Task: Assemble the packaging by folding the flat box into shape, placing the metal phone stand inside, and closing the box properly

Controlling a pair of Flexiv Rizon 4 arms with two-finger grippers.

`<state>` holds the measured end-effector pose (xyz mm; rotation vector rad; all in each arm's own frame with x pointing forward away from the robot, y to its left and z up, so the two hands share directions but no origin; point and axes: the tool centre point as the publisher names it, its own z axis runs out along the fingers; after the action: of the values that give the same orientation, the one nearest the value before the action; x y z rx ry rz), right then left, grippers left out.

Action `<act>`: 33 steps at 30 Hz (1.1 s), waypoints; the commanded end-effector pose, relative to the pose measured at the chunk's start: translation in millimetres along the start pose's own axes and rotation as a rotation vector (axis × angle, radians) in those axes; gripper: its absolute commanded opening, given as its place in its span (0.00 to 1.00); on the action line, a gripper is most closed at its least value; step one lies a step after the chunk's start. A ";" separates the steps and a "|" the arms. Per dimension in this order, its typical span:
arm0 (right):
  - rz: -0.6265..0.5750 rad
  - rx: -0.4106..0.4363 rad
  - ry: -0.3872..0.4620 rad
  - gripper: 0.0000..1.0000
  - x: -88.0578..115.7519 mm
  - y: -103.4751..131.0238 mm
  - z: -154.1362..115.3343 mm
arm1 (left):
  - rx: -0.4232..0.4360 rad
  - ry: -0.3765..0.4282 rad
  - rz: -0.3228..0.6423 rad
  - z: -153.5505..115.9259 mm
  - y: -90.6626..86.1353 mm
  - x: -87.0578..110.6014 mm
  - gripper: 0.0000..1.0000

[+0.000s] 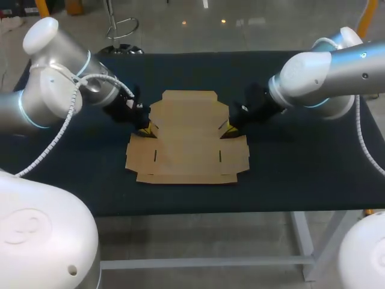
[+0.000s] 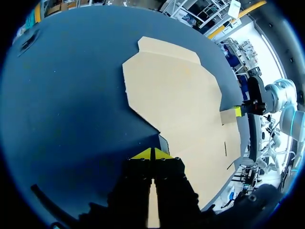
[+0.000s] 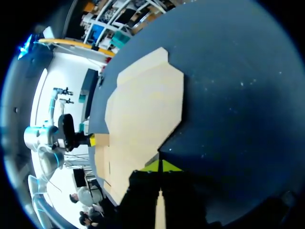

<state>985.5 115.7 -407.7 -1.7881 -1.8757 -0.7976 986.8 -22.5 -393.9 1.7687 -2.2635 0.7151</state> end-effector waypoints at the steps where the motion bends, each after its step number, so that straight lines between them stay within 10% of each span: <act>1: -0.001 -0.017 -0.038 0.00 7.9 -4.2 0.9 | -0.006 -0.039 -0.006 0.3 -1.3 7.0 0.00; 33: -0.009 -0.050 -0.161 0.00 22.6 -1.7 11.5 | -0.019 -0.108 0.026 12.3 -6.0 31.0 0.00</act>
<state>983.3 137.0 -401.7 -1.9148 -1.9752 -0.7361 985.2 -52.3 -390.5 1.8027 -2.3498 0.6325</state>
